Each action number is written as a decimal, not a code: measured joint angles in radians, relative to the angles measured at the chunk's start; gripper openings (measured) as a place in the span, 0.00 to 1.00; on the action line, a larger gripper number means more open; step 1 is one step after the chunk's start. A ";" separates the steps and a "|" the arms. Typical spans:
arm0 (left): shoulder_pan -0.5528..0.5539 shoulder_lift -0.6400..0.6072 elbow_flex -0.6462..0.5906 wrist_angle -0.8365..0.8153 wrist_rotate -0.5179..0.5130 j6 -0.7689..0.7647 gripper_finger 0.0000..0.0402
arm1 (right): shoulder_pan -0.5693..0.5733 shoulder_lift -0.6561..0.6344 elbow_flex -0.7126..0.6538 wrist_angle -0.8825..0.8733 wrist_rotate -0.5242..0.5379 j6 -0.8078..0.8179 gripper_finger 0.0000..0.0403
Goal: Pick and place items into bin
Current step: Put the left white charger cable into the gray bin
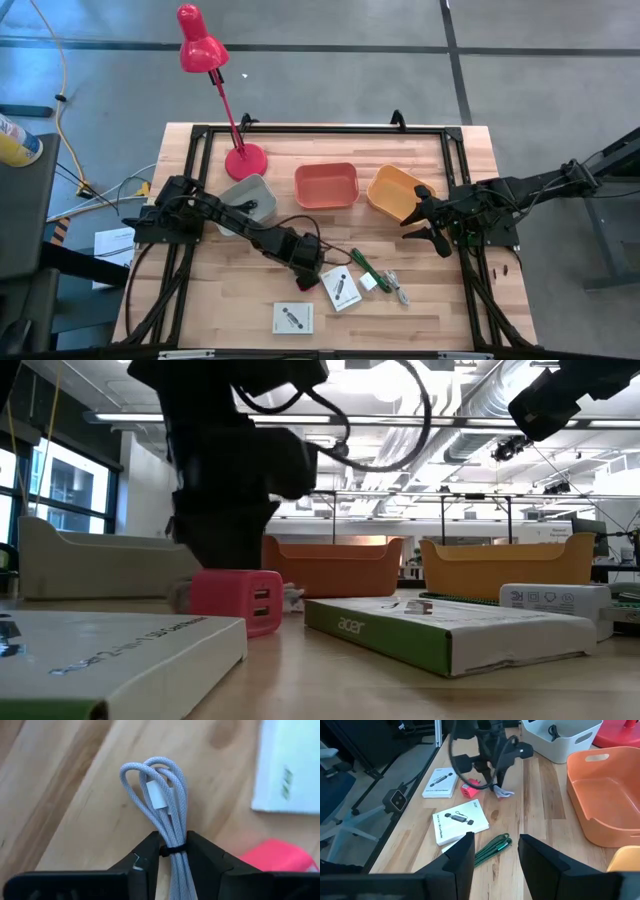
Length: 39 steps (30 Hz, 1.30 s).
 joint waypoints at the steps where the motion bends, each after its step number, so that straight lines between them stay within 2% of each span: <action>1: 0.000 0.000 0.000 0.001 0.006 0.032 0.20 | 0.000 0.000 0.000 0.000 0.000 0.000 0.35; 5: 0.002 0.002 0.001 0.002 0.027 0.161 0.20 | 0.000 0.000 0.000 0.000 -0.001 0.001 0.35; 10: 0.002 0.005 0.002 0.001 0.039 0.235 0.19 | 0.000 0.000 0.000 -0.012 -0.002 0.001 0.35; 24: 0.002 0.005 0.007 -0.011 0.047 0.236 0.19 | 0.000 0.000 0.000 -0.026 0.029 0.000 0.35; 31: 0.002 0.004 0.090 -0.113 0.029 0.283 0.19 | 0.000 0.000 0.000 -0.026 0.038 0.000 0.35; 39: 0.002 0.004 0.258 -0.281 -0.007 0.368 0.19 | 0.000 0.000 0.000 -0.025 0.051 0.005 0.35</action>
